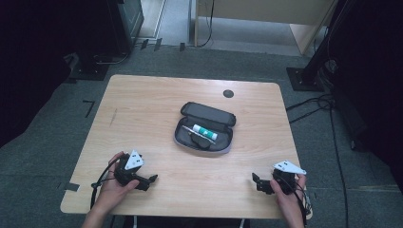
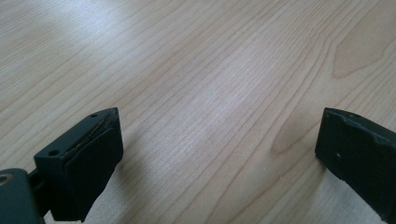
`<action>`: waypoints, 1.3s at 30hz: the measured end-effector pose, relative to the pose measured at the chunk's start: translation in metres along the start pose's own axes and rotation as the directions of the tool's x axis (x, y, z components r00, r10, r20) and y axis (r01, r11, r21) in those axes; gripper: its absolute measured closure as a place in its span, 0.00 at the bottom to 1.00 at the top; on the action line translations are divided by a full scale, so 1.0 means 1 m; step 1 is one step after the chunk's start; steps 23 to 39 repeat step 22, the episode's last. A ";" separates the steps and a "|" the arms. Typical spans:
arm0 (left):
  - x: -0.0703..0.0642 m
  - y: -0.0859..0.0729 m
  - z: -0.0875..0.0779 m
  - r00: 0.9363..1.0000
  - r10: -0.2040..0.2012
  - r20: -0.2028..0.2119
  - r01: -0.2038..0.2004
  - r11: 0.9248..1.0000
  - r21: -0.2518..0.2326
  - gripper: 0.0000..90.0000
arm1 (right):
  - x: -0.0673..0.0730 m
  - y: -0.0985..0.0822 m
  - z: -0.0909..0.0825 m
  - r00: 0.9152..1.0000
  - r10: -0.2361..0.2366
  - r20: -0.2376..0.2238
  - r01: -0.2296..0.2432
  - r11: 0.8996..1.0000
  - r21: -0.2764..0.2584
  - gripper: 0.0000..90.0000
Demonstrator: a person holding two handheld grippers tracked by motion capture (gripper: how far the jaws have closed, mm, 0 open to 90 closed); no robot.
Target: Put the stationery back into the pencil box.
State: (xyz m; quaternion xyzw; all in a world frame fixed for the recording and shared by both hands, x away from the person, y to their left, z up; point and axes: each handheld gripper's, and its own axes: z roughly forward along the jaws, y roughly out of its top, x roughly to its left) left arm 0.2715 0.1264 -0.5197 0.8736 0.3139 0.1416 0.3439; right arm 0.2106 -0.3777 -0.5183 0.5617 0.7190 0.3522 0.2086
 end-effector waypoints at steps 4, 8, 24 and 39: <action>0.002 0.000 0.001 1.000 -0.017 0.016 0.017 1.000 0.006 0.01 | -0.007 -0.008 -0.003 1.000 0.003 0.027 -0.004 1.000 0.018 0.00; 0.002 0.000 0.001 1.000 -0.017 0.016 0.017 1.000 0.007 0.01 | -0.010 -0.014 -0.005 0.999 -0.003 0.050 0.001 0.999 0.035 0.00; -0.007 0.002 0.002 0.986 -0.134 -0.095 0.135 0.991 0.003 0.01 | -0.008 -0.016 -0.006 0.997 -0.046 0.057 0.043 0.998 0.050 0.00; -0.007 0.002 0.002 0.986 -0.134 -0.095 0.135 0.991 0.003 0.01 | -0.008 -0.016 -0.006 0.997 -0.046 0.057 0.043 0.998 0.050 0.00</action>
